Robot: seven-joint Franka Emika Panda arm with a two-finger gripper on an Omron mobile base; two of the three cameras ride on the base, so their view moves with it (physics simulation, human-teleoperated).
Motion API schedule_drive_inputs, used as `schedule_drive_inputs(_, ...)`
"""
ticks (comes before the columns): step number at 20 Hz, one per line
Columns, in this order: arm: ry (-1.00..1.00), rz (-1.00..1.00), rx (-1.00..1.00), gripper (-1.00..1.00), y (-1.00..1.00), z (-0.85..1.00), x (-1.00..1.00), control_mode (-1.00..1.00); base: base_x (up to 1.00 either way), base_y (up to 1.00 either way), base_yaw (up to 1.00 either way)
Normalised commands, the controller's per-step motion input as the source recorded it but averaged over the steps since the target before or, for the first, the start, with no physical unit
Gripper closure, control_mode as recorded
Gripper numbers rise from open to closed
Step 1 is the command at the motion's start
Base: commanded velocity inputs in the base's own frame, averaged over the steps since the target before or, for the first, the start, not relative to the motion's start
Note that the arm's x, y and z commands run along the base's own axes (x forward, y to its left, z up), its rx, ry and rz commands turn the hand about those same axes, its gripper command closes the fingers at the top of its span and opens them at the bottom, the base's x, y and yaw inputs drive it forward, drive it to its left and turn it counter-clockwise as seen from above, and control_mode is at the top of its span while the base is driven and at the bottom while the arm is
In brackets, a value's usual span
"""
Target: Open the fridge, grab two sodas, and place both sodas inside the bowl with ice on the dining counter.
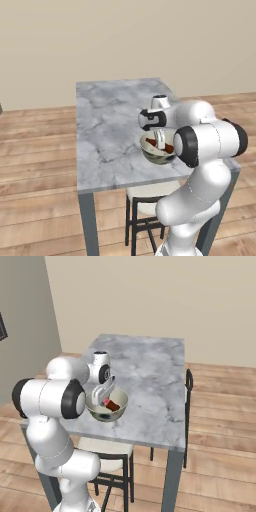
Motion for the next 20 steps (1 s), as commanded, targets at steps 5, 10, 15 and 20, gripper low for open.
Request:
schedule_drive_inputs(5, 0.0, 0.0, 0.0, 1.0, 0.0, -0.1, 0.05, -1.0, 0.0, 0.0, 0.0)
schedule_drive_inputs(10, 0.0, 0.0, 0.0, 1.0, 0.0, -0.1, 0.06, -1.0, 0.0, 0.0, 0.0)
schedule_drive_inputs(15, 0.0, 0.0, 0.0, 1.0, 0.0, -0.11, 0.08, -1.0, 0.0, 0.0, 0.0)
schedule_drive_inputs(20, 0.0, 0.0, 0.0, -1.0, 0.01, -0.11, 0.03, -1.0, 0.0, 0.0, 0.0)
